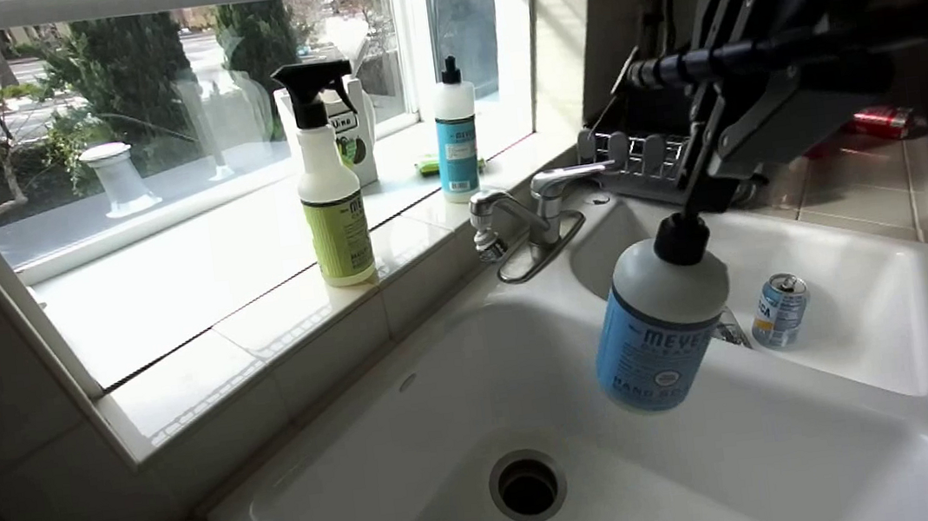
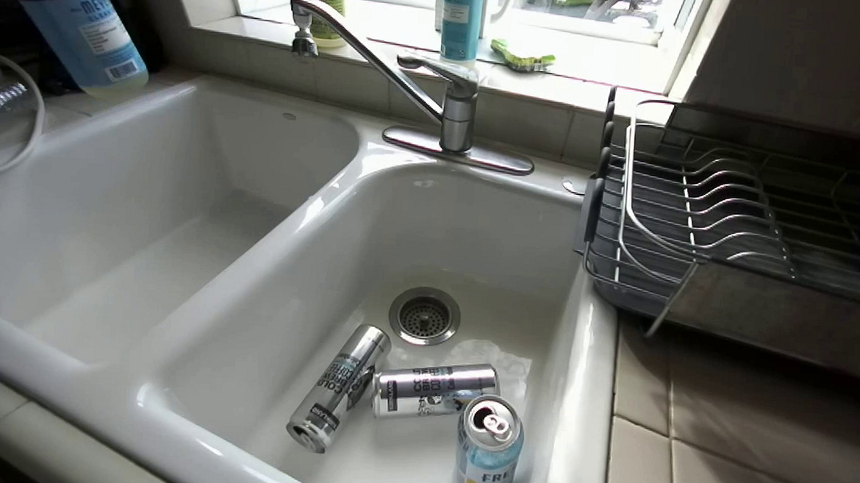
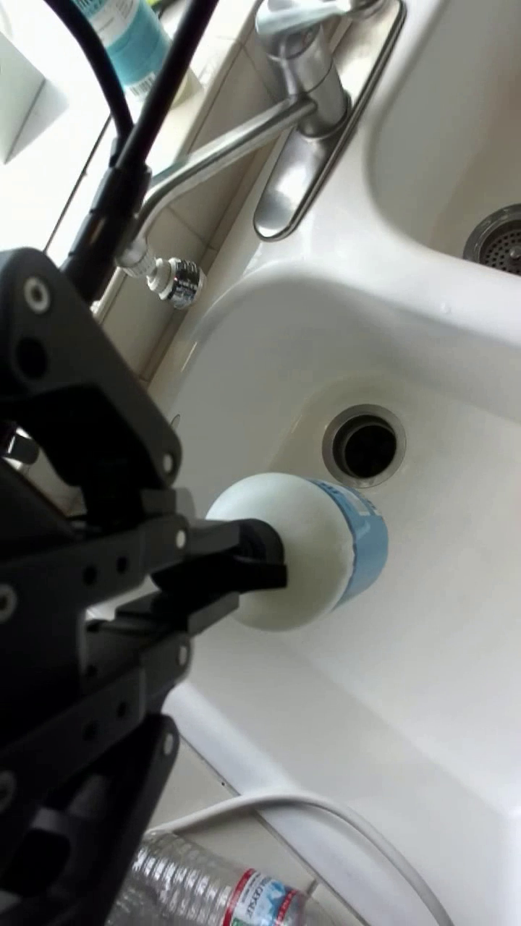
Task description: Remove the bottle from the sink and put it on the window sill
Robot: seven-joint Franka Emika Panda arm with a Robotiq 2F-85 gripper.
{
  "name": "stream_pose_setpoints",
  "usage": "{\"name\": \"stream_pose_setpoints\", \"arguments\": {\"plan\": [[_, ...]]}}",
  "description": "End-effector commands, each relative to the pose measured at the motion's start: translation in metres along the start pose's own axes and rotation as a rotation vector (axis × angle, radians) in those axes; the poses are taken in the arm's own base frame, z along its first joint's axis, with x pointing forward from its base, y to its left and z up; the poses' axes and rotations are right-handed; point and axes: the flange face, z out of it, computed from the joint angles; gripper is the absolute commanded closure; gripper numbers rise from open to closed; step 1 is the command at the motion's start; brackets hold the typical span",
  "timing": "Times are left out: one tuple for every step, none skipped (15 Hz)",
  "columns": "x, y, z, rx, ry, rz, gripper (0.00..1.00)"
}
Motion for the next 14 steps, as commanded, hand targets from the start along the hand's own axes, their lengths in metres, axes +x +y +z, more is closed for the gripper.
{"name": "stream_pose_setpoints", "arguments": {"plan": [[-0.002, 0.032, -0.058, -0.058, 0.017, 0.052, 0.96], [0.001, 0.043, -0.071, -0.071, 0.029, 0.064, 0.96], [0.005, 0.053, -0.082, -0.090, 0.037, 0.080, 0.96], [0.010, 0.064, -0.092, -0.101, 0.054, 0.091, 0.96], [0.015, 0.075, -0.102, -0.113, 0.067, 0.104, 0.96], [0.021, 0.086, -0.109, -0.123, 0.080, 0.117, 0.96], [0.027, 0.099, -0.117, -0.131, 0.093, 0.133, 0.96], [0.034, 0.110, -0.122, -0.138, 0.106, 0.145, 0.96], [0.041, 0.122, -0.126, -0.144, 0.116, 0.155, 0.96], [0.049, 0.130, -0.129, -0.149, 0.122, 0.159, 0.96], [0.057, 0.140, -0.130, -0.154, 0.129, 0.167, 0.96], [0.040, 0.123, -0.122, -0.141, 0.140, 0.167, 0.83], [0.047, 0.132, -0.123, -0.143, 0.141, 0.171, 0.83], [0.053, 0.137, -0.122, -0.142, 0.140, 0.174, 0.83]]}}
